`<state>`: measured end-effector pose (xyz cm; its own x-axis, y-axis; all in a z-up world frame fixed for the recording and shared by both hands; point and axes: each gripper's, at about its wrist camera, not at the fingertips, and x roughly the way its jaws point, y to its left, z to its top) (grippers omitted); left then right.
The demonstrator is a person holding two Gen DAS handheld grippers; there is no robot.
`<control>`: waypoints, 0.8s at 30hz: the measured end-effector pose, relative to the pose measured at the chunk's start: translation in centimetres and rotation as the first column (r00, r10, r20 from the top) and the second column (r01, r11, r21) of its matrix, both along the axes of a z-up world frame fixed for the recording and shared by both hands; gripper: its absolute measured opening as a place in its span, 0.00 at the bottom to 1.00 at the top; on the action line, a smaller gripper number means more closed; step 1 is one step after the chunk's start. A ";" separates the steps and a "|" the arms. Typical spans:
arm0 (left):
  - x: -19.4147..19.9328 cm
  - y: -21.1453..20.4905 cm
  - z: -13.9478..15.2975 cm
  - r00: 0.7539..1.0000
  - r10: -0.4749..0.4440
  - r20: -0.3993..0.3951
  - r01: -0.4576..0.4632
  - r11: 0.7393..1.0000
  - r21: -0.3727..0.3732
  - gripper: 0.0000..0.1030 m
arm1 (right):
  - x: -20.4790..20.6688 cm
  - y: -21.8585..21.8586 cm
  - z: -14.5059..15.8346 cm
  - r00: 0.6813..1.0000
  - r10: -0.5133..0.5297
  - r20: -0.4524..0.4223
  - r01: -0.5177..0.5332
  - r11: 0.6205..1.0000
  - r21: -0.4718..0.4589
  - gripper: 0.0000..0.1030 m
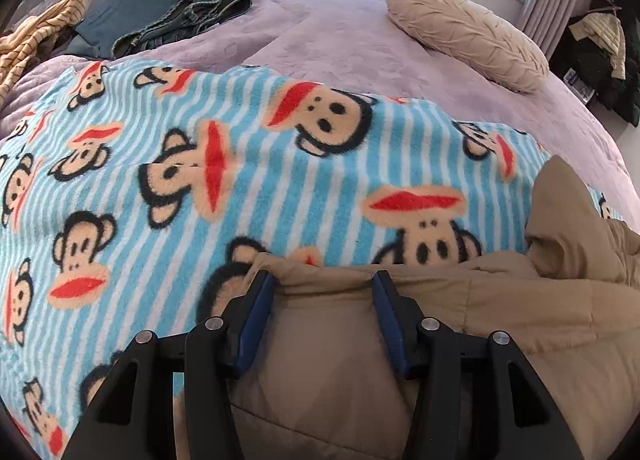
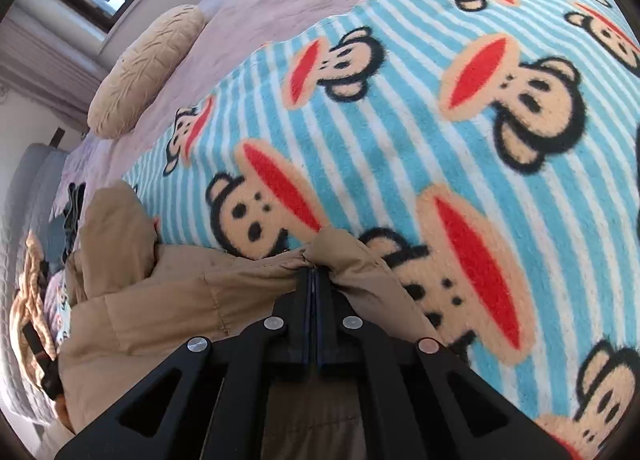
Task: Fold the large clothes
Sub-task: 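Open both tools and release the folded jacket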
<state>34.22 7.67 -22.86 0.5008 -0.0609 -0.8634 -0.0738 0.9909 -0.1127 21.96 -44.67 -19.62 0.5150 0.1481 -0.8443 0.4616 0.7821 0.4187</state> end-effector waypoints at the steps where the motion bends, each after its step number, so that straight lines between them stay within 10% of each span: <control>1: 0.0 0.2 0.4 1.000 0.006 -0.007 -0.006 1.000 0.008 0.52 | -0.1 -0.1 0.3 1.000 -0.013 -0.007 0.012 1.000 -0.012 0.00; 8: -2.5 1.4 4.2 1.000 0.024 -0.005 -0.023 0.995 0.100 0.52 | -3.6 0.8 4.3 0.996 -0.087 -0.008 0.086 0.993 -0.078 0.05; 24: -15.8 0.5 6.6 0.992 -0.060 -0.111 0.061 0.998 0.007 0.52 | -15.1 6.1 7.1 0.996 -0.091 -0.017 0.091 0.996 0.001 0.21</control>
